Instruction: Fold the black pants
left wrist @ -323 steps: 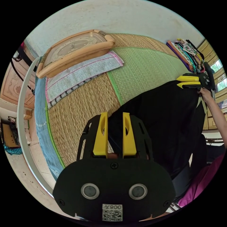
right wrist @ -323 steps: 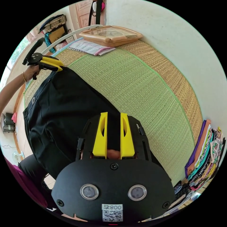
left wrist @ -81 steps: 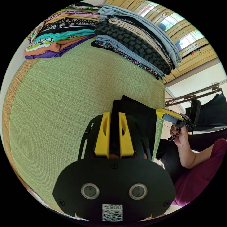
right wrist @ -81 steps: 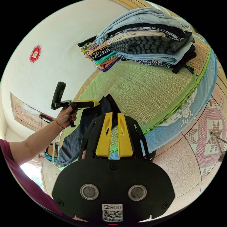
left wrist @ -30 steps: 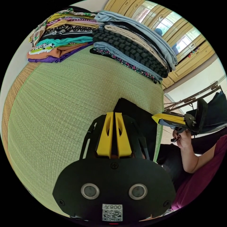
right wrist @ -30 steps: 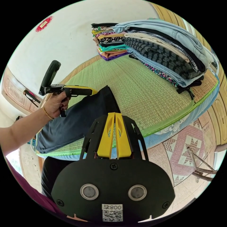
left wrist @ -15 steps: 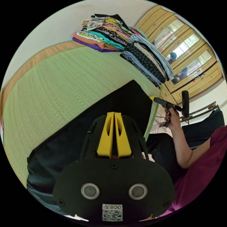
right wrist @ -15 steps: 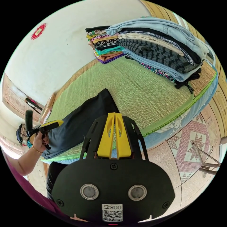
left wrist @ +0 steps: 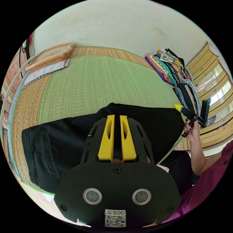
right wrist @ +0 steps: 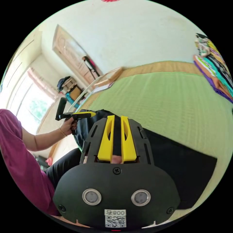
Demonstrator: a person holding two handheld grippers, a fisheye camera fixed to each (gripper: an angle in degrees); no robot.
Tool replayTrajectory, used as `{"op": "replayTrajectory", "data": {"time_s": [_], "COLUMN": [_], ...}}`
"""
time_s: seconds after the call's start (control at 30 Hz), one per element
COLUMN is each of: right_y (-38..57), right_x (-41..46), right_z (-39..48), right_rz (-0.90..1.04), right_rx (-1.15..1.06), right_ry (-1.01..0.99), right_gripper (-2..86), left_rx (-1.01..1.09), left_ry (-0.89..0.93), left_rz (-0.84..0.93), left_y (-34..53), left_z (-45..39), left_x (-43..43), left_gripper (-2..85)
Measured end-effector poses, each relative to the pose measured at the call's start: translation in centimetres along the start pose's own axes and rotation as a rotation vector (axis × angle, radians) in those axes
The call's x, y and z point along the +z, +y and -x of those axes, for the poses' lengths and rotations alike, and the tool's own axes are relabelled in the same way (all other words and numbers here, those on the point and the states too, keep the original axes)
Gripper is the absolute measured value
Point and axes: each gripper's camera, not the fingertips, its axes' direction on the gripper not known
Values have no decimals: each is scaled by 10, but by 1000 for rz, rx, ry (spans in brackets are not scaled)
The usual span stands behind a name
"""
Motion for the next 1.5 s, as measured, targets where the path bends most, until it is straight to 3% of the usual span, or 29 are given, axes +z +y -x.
{"op": "replayTrajectory", "data": {"time_s": [0.27, 0.57, 0.77, 1.0, 1.27, 1.5], "right_y": [-84, -63, -74, -106, -113, -121], "right_x": [197, 239, 264, 257, 317, 324], "right_z": [36, 71, 77, 60, 71, 44], "right_rz": [328, 342, 398, 299, 425, 372], "right_rx": [-155, -195, -212, -137, -134, -8], "right_ry": [-97, -88, -105, -145, -173, -242], "right_gripper": [62, 44, 60, 46, 53, 48], "left_rx": [-6, 29, 130, 148, 149, 148], "left_ry": [81, 141, 110, 111, 112, 140], "left_rz": [-51, -80, 73, 21, -1, -17], "left_y": [31, 37, 25, 51, 75, 87], "left_z": [69, 124, 143, 163, 183, 204], "left_x": [-23, -33, -19, -36, -52, -64], "left_gripper": [46, 63, 60, 10, 5, 7]}}
